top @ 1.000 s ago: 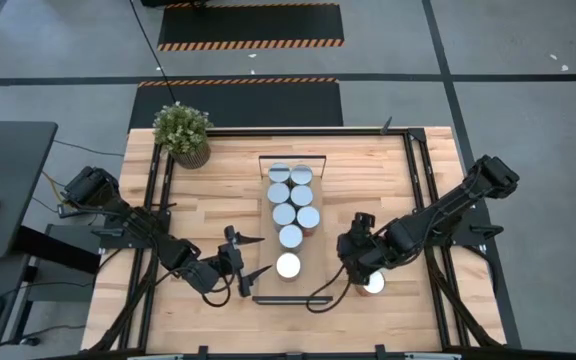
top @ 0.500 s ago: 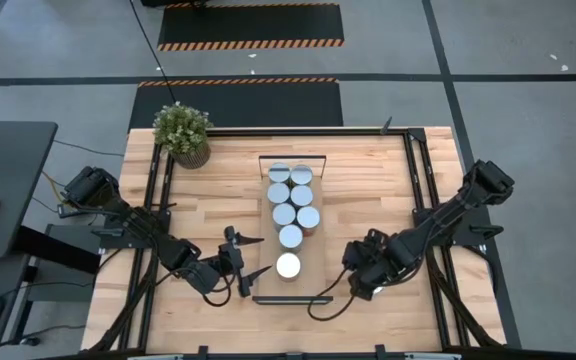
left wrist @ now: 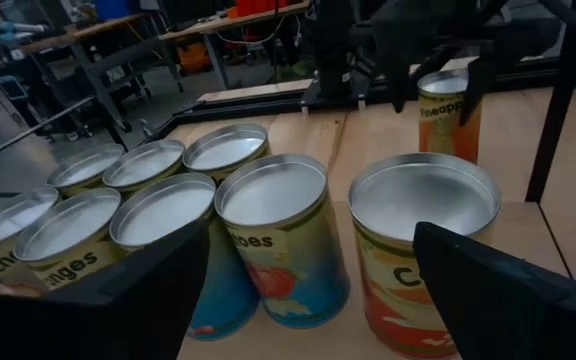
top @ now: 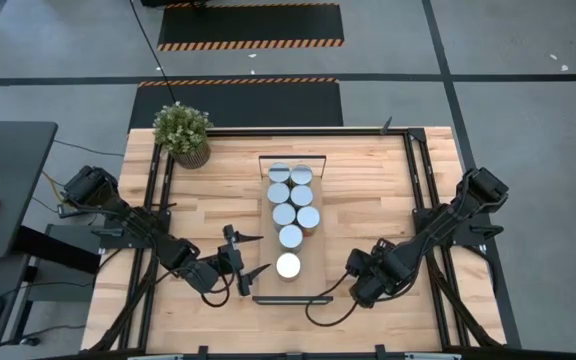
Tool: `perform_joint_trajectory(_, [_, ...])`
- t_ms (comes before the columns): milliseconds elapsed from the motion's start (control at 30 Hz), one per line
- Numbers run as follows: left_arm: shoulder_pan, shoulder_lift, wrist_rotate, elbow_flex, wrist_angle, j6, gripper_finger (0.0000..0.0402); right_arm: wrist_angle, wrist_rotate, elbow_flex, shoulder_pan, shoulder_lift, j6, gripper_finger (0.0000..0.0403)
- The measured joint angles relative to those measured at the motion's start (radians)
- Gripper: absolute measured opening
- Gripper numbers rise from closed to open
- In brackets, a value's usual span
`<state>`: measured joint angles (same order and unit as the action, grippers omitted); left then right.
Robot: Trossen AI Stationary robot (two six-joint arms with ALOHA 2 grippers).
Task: Pick and place cans onto a shelf
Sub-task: Put the canned pineapple on the shelf
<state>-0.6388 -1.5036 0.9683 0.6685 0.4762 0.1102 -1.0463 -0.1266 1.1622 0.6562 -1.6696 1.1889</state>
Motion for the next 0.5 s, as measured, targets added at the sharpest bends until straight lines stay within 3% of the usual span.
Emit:
perform_joint_trajectory(367, [0.003,0.0,0.001,0.0,-0.003,-0.057,0.0357,-0.023,0.08,0.0,0.061,0.002,0.071,0.0361])
perform_joint_trajectory(500, [0.003,0.0,0.001,0.0,-0.003,-0.096,0.0357,-0.029,0.097,0.0,0.072,0.001,0.095,0.0343])
